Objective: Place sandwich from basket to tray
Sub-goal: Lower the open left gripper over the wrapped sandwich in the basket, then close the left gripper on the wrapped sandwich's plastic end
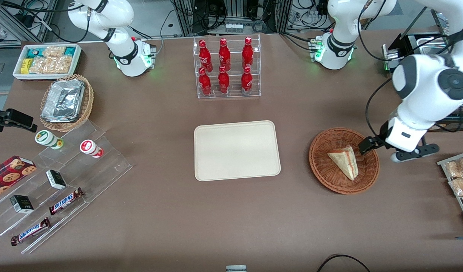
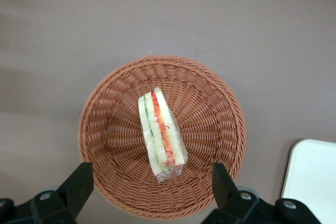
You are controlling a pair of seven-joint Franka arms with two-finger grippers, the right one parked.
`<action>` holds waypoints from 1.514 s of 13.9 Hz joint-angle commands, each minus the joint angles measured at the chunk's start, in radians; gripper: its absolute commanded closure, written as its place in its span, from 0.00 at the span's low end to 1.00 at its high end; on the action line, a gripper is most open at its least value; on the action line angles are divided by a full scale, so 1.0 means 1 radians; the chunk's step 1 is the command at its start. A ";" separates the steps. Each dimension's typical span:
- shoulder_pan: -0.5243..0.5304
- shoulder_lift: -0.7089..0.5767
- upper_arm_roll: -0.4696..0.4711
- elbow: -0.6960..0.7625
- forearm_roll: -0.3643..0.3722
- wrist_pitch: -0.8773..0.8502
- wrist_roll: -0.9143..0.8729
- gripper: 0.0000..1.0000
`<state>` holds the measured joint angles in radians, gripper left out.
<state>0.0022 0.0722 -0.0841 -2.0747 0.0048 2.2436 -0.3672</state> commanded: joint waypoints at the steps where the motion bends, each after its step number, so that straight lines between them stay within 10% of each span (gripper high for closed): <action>1: 0.001 -0.029 -0.011 -0.125 0.001 0.127 -0.154 0.00; 15: -0.013 0.187 -0.026 -0.143 0.004 0.264 -0.312 0.04; 19: -0.013 0.210 -0.023 -0.134 0.004 0.278 -0.320 0.94; 21: -0.013 0.209 -0.023 -0.121 0.004 0.278 -0.317 1.00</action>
<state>-0.0096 0.2776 -0.1077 -2.2177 0.0049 2.5170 -0.6669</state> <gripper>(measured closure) 0.441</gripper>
